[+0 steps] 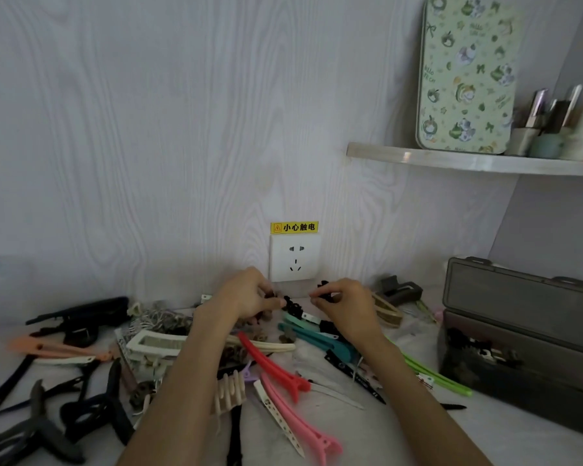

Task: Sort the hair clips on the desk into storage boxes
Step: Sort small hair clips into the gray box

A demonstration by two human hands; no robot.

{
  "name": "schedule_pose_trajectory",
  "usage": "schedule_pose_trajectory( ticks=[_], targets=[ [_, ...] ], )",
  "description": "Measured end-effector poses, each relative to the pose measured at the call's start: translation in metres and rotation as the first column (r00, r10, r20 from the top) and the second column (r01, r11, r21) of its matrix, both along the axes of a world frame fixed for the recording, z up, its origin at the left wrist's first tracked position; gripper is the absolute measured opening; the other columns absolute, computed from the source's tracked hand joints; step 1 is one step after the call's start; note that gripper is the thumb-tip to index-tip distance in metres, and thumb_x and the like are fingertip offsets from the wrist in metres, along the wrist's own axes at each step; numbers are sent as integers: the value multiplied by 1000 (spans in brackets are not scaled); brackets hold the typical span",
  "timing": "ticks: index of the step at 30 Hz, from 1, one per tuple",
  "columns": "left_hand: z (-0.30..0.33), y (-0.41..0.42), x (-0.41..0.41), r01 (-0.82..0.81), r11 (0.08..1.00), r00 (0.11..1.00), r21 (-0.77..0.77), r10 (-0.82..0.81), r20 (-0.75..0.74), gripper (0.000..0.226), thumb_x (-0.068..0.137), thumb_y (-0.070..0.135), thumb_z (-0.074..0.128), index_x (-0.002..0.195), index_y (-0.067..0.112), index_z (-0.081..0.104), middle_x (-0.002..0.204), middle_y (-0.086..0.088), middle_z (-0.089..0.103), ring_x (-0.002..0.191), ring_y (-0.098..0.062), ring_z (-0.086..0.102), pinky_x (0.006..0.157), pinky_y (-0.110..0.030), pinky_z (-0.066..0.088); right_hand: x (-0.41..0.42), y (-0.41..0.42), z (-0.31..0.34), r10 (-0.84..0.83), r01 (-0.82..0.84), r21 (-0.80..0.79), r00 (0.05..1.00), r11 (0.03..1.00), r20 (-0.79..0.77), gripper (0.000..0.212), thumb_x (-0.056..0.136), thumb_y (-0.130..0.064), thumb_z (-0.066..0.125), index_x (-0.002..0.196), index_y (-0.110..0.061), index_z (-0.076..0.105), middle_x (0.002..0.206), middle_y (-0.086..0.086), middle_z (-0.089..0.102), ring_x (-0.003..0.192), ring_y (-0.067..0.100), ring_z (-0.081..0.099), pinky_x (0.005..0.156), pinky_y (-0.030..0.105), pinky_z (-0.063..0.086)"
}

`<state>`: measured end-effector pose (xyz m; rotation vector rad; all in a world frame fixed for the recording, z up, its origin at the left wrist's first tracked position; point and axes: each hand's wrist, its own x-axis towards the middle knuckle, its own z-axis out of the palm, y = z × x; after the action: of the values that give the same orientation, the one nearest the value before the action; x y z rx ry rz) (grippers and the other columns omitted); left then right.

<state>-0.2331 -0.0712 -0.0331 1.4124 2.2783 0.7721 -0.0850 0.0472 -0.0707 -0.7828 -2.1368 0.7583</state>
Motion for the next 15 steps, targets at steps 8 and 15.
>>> schedule_pose_trajectory(
  ticks=[8, 15],
  targets=[
    [38, 13, 45, 14, 927, 999, 375, -30, 36, 19, 79, 26, 73, 93, 15, 73, 84, -6, 72, 74, -21, 69, 63, -33, 59, 60, 1, 41, -2, -8, -67, 988, 998, -151, 13, 74, -15, 76, 77, -27, 74, 83, -2, 70, 72, 9, 64, 66, 20, 51],
    [38, 54, 156, 281, 840, 937, 465, -345, 58, 43, 77, 31, 73, 115, 13, 66, 109, -1, 70, 93, -9, 66, 87, -25, 53, 183, 13, 69, -152, 147, 77, 987, 986, 61, 9, 76, -16, 74, 83, -20, 76, 69, -11, 64, 52, -7, 57, 49, 6, 43]
  ],
)
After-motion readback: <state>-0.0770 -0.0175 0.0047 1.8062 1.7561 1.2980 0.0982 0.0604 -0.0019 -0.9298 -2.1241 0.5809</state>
